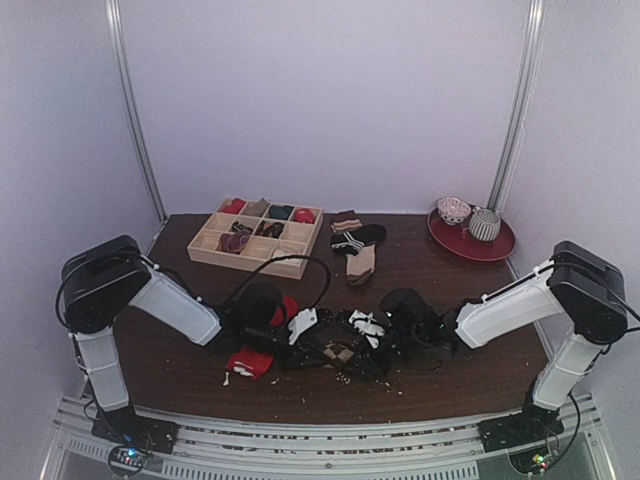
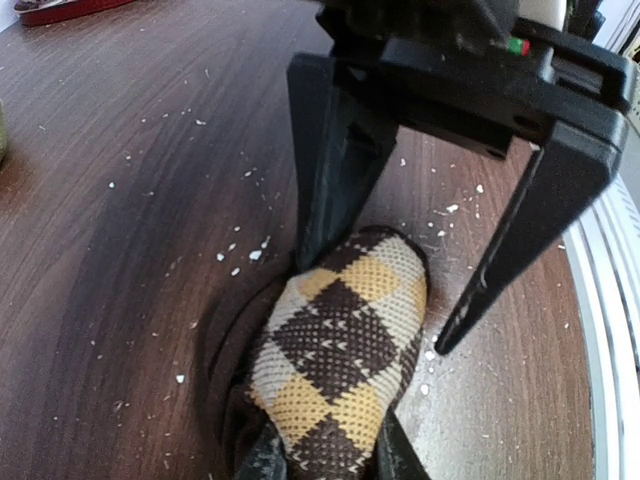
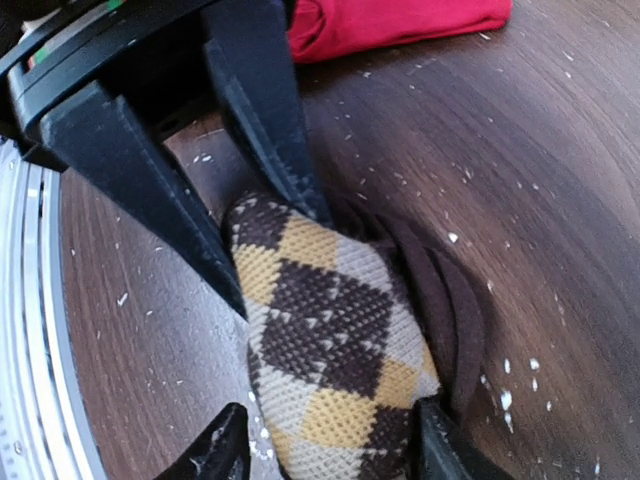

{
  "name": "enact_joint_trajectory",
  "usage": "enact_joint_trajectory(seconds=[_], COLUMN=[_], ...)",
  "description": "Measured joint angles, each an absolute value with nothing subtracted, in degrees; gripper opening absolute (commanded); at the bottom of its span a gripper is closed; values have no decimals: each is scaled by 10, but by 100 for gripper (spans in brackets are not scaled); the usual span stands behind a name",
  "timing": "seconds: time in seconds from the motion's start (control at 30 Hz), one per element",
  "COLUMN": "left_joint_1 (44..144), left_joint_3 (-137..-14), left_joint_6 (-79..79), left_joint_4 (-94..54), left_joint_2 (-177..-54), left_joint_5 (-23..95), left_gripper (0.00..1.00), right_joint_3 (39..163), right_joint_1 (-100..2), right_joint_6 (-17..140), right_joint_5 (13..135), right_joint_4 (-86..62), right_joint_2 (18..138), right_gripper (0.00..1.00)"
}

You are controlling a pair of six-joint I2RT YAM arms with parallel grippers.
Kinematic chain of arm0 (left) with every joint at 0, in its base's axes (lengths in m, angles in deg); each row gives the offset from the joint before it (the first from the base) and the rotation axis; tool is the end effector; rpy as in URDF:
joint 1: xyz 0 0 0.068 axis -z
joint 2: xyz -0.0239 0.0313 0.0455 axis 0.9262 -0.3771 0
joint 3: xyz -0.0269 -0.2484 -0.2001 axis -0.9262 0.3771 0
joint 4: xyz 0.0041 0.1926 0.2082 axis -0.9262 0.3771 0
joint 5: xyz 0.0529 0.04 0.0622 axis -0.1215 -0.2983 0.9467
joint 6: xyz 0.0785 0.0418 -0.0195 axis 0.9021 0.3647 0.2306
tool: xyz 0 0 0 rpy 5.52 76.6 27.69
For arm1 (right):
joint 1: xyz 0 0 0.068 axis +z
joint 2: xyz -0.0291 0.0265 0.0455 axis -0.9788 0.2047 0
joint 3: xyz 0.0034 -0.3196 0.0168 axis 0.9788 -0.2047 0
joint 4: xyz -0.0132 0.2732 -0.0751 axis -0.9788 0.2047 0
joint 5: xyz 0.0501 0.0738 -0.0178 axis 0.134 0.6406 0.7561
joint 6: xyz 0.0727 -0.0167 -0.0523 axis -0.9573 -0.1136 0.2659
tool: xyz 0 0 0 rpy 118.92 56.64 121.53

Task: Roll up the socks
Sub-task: Roll a pair of socks at the center of the board.

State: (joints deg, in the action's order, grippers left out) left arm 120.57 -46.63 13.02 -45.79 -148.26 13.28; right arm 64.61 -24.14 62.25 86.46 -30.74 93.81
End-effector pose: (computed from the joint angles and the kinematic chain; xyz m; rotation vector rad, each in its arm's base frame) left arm 0.2099 -0.3449 0.1052 1.3279 1.9172 -1.0783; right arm 0.1932 0.3149 0.1337 -1.1534 2.0917 0.9352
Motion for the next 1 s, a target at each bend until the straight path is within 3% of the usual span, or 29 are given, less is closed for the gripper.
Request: enact_joint_trajectory(seconds=[0.1,0.23,0.33,0.57,1.0], left_joint_1=[1210,1215,1215,1215,1216], left_joint_3=[-461,-458,-456,-457,-458], left_joint_6=[127,121,119,119,119], left_joint_4=[-474,-491,-495,-495,-495], left_joint_2=[-1486,-1494,-1495,-1495,-1497], left_joint_5=[134,135,137,138,138], left_gripper=[0,0,0,0,0], right_joint_3=[646,659,666,666,705], right_joint_1=[-246,-264,-277,-316,-336], right_joint_6=[625,635,638,641,669], right_joint_5=[849,838,842,940,1075], right_joint_4=[-268,-214,-211,-231,-219], right_joint_2=[912,867,839,835,970], right_gripper=[66,87,94,94,91])
